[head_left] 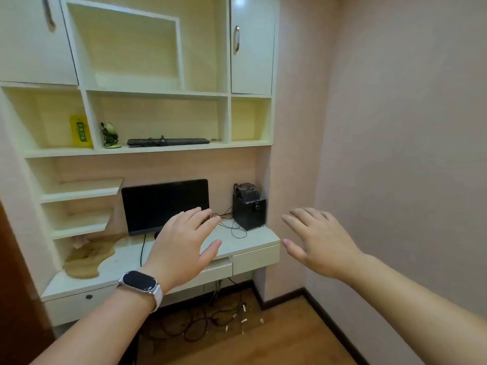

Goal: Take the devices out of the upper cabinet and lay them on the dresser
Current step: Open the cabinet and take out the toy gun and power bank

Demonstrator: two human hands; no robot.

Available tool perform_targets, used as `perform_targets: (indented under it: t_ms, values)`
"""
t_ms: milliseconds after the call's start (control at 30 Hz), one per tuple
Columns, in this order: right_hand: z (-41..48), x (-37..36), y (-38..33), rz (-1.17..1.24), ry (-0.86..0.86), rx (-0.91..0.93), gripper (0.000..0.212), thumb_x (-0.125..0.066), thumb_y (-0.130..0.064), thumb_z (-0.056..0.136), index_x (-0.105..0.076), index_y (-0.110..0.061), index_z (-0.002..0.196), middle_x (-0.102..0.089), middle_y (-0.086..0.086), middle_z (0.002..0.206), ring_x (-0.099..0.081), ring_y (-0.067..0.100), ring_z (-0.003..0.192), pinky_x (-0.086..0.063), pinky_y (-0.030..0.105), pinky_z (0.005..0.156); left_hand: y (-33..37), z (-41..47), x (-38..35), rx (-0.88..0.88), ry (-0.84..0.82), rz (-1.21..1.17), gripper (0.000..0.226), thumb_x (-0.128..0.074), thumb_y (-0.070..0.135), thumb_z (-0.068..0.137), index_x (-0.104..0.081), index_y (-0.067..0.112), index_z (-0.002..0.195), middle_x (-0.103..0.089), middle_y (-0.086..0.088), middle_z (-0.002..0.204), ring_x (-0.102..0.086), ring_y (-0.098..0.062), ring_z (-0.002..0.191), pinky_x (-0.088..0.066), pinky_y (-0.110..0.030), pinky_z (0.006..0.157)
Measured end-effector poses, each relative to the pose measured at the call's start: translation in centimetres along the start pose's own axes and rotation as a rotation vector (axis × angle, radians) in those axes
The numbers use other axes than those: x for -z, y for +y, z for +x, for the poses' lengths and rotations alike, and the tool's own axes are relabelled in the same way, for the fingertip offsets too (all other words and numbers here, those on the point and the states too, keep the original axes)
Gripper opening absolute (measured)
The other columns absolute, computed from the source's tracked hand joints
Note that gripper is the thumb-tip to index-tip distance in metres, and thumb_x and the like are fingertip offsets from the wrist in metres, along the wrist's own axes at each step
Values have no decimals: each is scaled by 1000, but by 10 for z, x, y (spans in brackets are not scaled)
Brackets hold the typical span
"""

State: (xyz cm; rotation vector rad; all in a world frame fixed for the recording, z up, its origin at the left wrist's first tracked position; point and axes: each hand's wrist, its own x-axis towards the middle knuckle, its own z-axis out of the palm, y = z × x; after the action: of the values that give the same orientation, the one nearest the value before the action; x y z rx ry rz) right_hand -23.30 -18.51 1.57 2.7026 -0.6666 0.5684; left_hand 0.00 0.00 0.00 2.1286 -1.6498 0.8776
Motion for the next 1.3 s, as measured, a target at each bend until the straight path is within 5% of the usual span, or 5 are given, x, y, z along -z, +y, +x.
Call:
perform_targets:
  t_ms: [567,1300]
  values:
    - [131,-76,-16,-32,11,42,57,-36,-56,92,-54,-22,134,-60,2,133,-53,24,124,-43,41,101,-95,64,-101,-55,-48,-58,53,-41,52,90,-61,22,128,-61,-3,132,-55,-24,124,-40,-43,103]
    - [327,-212,188,102,325,155,50,-48,-49,84,-65,-17,119,-66,2,117,-59,26,108,-47,38,86,-68,311,-249,-12,-6,50,51,-51,48,89,-59,17,130,-58,-6,134,-51,-28,126,-42,-47,102]
